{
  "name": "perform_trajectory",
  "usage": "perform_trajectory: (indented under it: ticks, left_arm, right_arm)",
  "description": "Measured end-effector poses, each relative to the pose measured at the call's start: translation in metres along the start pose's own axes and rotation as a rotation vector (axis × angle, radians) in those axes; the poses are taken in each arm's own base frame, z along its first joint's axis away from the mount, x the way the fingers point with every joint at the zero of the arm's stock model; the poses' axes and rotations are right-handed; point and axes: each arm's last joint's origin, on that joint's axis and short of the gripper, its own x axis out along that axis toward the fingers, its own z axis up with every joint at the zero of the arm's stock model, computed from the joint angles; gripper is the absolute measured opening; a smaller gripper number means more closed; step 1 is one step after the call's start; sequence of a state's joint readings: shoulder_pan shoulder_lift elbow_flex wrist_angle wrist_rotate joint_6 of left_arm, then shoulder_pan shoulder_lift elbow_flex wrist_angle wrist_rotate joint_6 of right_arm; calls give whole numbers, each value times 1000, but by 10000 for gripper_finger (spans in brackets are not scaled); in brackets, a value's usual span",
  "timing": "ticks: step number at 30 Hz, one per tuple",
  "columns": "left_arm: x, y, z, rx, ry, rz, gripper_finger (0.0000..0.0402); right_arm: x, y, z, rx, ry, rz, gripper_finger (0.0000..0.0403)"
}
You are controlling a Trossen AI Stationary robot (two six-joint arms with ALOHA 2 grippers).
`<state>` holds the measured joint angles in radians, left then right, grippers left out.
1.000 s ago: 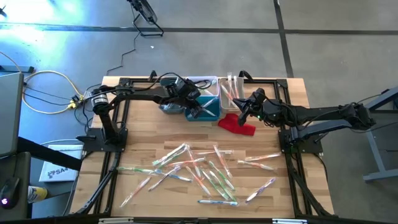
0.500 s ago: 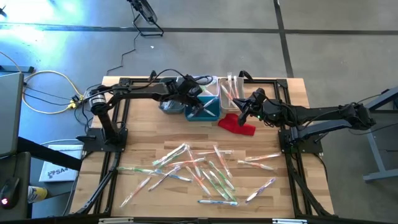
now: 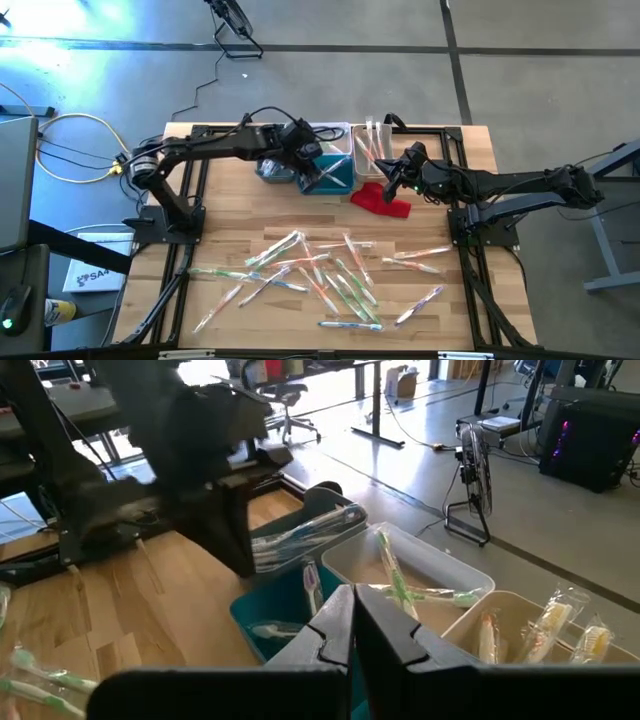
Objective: Pick & Place Toothbrushes
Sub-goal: Put the green toothbrush into the transparent bin
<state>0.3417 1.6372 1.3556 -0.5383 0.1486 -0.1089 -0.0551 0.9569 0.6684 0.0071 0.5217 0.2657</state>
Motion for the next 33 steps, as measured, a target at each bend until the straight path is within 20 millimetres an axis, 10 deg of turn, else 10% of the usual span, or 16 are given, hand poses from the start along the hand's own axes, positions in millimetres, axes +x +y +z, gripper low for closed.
perform_trajectory:
  ticks: [15, 33]
  left_arm:
    - [-60, -21, -25, -62, 183, 13, 5]
    - [-40, -87, -81, -74, 283, 26, 5]
  right_arm:
    - [0, 0, 1, 3, -4, 1, 5]
    - [0, 0, 0, 3, 0, 7, 5]
